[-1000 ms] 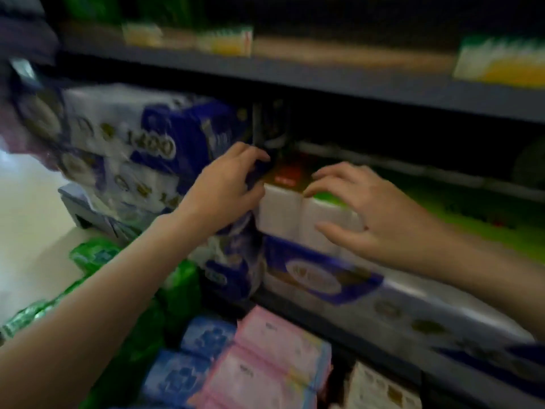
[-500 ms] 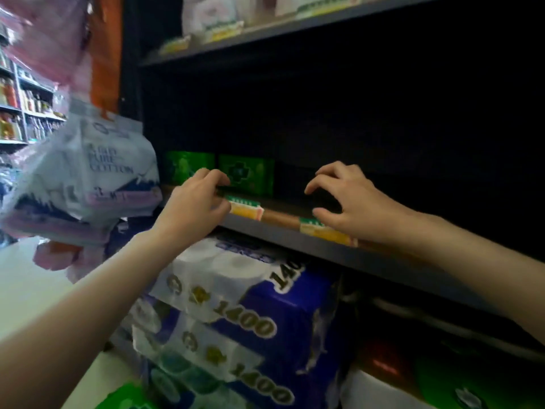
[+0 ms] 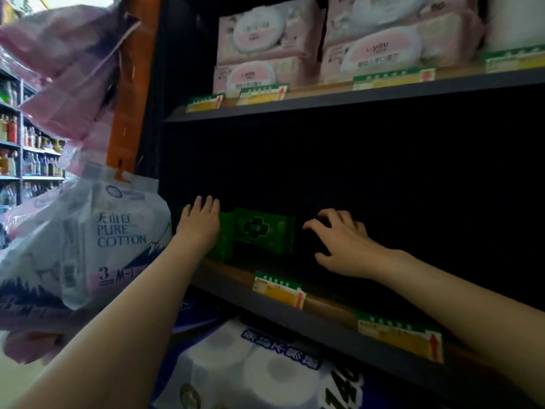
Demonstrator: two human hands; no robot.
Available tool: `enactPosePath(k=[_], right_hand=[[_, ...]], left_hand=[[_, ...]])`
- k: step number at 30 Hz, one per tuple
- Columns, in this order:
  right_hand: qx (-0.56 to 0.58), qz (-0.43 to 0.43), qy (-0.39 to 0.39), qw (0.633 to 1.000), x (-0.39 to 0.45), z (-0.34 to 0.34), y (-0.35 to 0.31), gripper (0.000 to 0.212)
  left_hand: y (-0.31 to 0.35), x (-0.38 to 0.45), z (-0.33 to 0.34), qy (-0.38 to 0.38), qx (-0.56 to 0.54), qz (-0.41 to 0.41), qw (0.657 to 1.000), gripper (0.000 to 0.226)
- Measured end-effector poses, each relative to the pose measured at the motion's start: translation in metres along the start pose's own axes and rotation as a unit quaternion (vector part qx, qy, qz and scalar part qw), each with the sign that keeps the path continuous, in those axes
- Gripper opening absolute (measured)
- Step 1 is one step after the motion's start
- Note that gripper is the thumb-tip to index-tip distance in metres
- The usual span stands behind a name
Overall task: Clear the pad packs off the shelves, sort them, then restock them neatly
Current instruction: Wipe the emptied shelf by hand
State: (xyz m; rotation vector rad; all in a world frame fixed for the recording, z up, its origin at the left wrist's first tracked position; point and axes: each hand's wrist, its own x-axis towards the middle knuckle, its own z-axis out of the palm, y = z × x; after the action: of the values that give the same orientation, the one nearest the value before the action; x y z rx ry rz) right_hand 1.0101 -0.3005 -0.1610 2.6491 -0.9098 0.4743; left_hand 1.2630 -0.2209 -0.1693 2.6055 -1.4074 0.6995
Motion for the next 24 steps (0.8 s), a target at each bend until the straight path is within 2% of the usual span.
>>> enactPosePath(k=[2, 5, 8, 13, 16, 18, 20, 22, 24], right_hand=[[-0.011, 0.003, -0.003, 1.0, 0.019, 0.009, -0.001, 0.061], [-0.015, 0.01, -0.024, 1.0, 0.054, 0.025, 0.002, 0.067], [0.005, 0.029, -0.051, 0.998, 0.092, 0.046, 0.005, 0.073], [0.027, 0.062, -0.063, 0.996, 0.152, 0.067, 0.006, 0.075], [0.039, 0.094, -0.061, 0.993, 0.184, 0.074, 0.007, 0.067], [0.051, 0.105, -0.057, 0.992, 0.195, 0.082, 0.001, 0.051], [0.038, 0.115, -0.011, 0.993, 0.197, 0.085, -0.008, 0.032], [-0.017, 0.105, 0.048, 0.993, 0.194, 0.08, -0.016, 0.024], [-0.1, 0.063, 0.067, 0.991, 0.19, 0.073, -0.022, 0.024]], left_hand=[[-0.002, 0.018, 0.008, -0.014, -0.035, -0.005, 0.999, 0.059], [-0.005, 0.03, 0.012, 0.03, -0.055, 0.005, 0.998, 0.049], [-0.014, 0.036, 0.013, 0.075, -0.032, 0.014, 0.997, 0.05], [-0.021, 0.047, 0.026, 0.108, -0.031, 0.014, 0.994, 0.05], [-0.022, 0.048, 0.031, 0.125, -0.03, 0.012, 0.992, 0.05], [-0.019, 0.047, 0.036, 0.129, -0.041, 0.01, 0.991, 0.051], [-0.018, 0.048, 0.04, 0.136, -0.049, 0.005, 0.99, 0.05], [-0.018, 0.047, 0.039, 0.138, -0.049, -0.004, 0.989, 0.052], [-0.015, 0.044, 0.035, 0.128, -0.04, -0.006, 0.991, 0.058]])
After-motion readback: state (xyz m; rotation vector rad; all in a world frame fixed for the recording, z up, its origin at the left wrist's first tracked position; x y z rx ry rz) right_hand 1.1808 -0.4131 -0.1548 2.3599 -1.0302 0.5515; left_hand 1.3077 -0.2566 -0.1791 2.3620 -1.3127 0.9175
